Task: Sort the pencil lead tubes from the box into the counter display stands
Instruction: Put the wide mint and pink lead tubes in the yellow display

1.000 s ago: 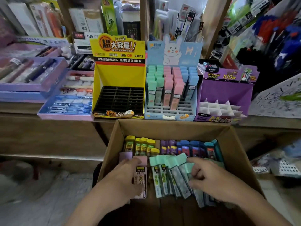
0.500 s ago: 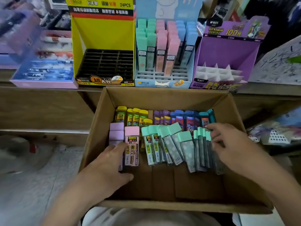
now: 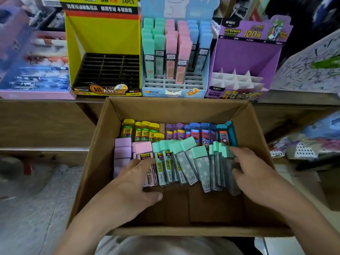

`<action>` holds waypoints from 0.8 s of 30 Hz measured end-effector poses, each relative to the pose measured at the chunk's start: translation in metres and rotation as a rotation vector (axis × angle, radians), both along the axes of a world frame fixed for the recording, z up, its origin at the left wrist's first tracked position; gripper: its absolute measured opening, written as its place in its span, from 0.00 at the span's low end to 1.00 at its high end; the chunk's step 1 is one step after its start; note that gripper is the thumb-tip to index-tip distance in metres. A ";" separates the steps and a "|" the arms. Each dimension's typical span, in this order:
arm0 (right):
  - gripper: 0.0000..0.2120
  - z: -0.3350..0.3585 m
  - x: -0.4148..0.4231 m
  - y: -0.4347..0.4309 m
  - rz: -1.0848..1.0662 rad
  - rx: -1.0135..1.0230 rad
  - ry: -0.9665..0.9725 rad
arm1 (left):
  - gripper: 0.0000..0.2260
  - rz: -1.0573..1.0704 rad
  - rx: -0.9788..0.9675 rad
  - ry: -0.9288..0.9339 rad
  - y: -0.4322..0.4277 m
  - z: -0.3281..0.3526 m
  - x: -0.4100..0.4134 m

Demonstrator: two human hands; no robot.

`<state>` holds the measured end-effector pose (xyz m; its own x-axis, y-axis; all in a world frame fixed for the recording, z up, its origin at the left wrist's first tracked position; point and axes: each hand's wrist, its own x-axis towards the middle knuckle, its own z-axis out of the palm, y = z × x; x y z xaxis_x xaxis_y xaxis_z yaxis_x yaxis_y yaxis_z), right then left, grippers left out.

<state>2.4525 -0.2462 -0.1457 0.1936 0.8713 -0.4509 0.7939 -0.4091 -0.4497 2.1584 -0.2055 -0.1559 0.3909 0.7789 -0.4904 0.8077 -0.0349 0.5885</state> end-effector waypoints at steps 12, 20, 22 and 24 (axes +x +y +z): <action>0.26 -0.001 -0.011 0.002 -0.046 -0.105 -0.057 | 0.30 0.026 -0.273 -0.403 -0.005 0.004 0.085; 0.35 -0.009 -0.002 -0.003 -0.119 -0.147 0.136 | 0.29 0.085 -0.440 -0.473 0.003 0.006 0.118; 0.34 -0.013 -0.003 -0.003 -0.207 -0.124 0.222 | 0.28 0.131 -0.447 -0.483 0.005 0.004 0.121; 0.32 -0.015 -0.003 -0.002 -0.298 -0.103 0.306 | 0.27 0.164 -0.453 -0.498 0.004 0.003 0.122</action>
